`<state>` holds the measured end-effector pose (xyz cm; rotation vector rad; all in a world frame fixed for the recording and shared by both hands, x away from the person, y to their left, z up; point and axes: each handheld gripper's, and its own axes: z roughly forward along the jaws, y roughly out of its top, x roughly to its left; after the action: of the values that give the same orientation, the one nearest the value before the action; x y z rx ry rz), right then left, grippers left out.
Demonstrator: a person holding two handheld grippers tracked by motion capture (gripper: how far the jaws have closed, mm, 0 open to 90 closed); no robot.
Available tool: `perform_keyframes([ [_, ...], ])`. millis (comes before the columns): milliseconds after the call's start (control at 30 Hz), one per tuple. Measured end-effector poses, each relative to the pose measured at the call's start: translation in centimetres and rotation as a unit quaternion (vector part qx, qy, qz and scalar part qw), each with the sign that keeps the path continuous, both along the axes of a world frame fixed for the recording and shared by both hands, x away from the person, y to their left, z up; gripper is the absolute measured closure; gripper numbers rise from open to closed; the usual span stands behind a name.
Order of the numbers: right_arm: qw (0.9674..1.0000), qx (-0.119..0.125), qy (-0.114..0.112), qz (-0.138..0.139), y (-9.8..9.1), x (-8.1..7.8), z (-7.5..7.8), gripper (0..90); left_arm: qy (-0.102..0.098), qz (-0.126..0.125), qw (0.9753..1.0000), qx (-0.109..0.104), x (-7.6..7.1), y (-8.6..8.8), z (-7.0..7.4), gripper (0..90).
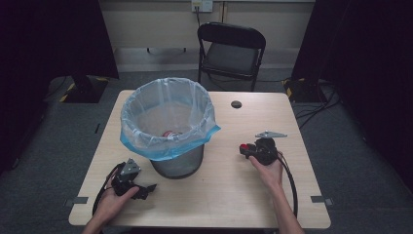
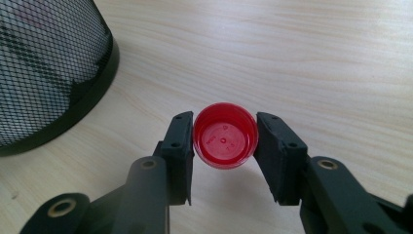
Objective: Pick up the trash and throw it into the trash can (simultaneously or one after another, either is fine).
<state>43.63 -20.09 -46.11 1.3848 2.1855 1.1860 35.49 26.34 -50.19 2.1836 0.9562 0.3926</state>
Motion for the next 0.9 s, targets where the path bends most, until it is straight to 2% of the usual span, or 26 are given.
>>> perform_keyframes([
  [133,0.9999,0.009,-0.005,0.003,0.1,-0.2,0.7,59.8,0.000,0.000,1.0000,0.001,0.0,0.0,0.0,0.0],
  [233,0.9999,0.007,-0.010,0.003,0.0,-0.3,1.0,59.8,0.000,0.000,1.0000,0.000,0.0,0.0,0.0,0.0],
  [300,0.9999,0.008,-0.012,-0.005,-0.2,-0.3,1.3,59.8,0.000,0.000,1.0000,0.000,0.0,0.0,0.0,0.0],
  [400,0.9999,0.011,-0.008,-0.006,-0.3,-0.2,1.7,59.8,0.000,0.000,1.0000,0.000,0.0,0.0,0.0,0.0],
  [900,0.9982,0.029,-0.051,0.014,1.2,-0.3,6.1,59.8,0.000,0.000,1.0000,0.000,0.0,0.0,0.0,0.0],
])
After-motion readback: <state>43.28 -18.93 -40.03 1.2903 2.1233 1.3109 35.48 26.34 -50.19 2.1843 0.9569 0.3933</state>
